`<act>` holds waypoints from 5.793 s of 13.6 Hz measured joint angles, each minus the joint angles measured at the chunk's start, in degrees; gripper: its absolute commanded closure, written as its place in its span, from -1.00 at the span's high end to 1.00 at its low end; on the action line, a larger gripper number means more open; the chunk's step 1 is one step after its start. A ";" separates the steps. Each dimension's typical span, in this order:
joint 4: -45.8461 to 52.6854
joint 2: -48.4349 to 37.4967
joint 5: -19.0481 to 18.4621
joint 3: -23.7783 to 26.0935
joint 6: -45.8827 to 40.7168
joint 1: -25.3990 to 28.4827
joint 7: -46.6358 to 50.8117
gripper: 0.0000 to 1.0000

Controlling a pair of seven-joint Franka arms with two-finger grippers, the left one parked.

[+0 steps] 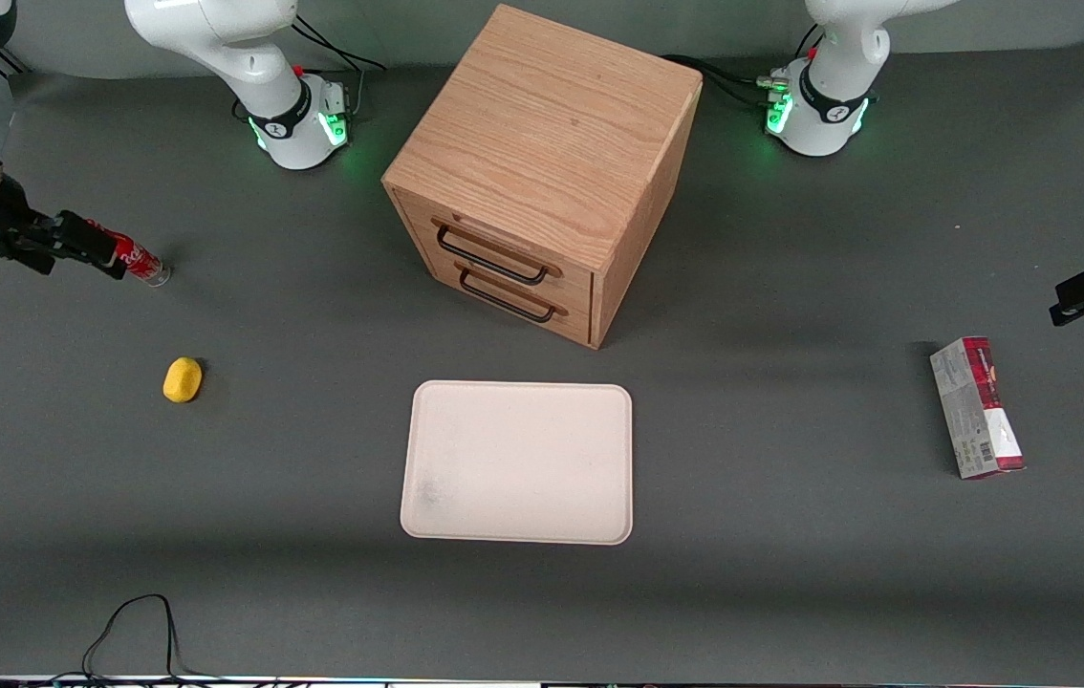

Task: Place coke bottle on tray
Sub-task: 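Lower the open right gripper over the red Coca-Cola bottle's cap end, then close the right gripper on the bottle's red cap, then lift the bottle by its cap with the right gripper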

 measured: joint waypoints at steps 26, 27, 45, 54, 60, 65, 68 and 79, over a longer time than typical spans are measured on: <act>-52.24 -20.67 -28.26 -39.17 30.52 -1.08 -25.28 1.00; -52.33 -20.66 -28.27 -39.20 31.25 -1.01 -25.28 1.00; -53.68 -19.91 -28.62 -41.14 34.80 -0.64 -27.96 -0.96; -53.21 -19.95 -28.68 -38.00 33.50 -0.42 -28.16 -1.00; -47.07 -20.30 -24.40 -26.80 24.11 -0.44 -25.87 -1.00; -32.85 -19.82 -13.54 -13.86 9.23 -0.29 -25.10 -1.00; -19.37 -15.50 -8.61 -8.18 -1.71 -0.17 -24.67 -1.00; 16.71 3.24 -2.82 6.06 -15.97 -0.11 -15.63 -1.00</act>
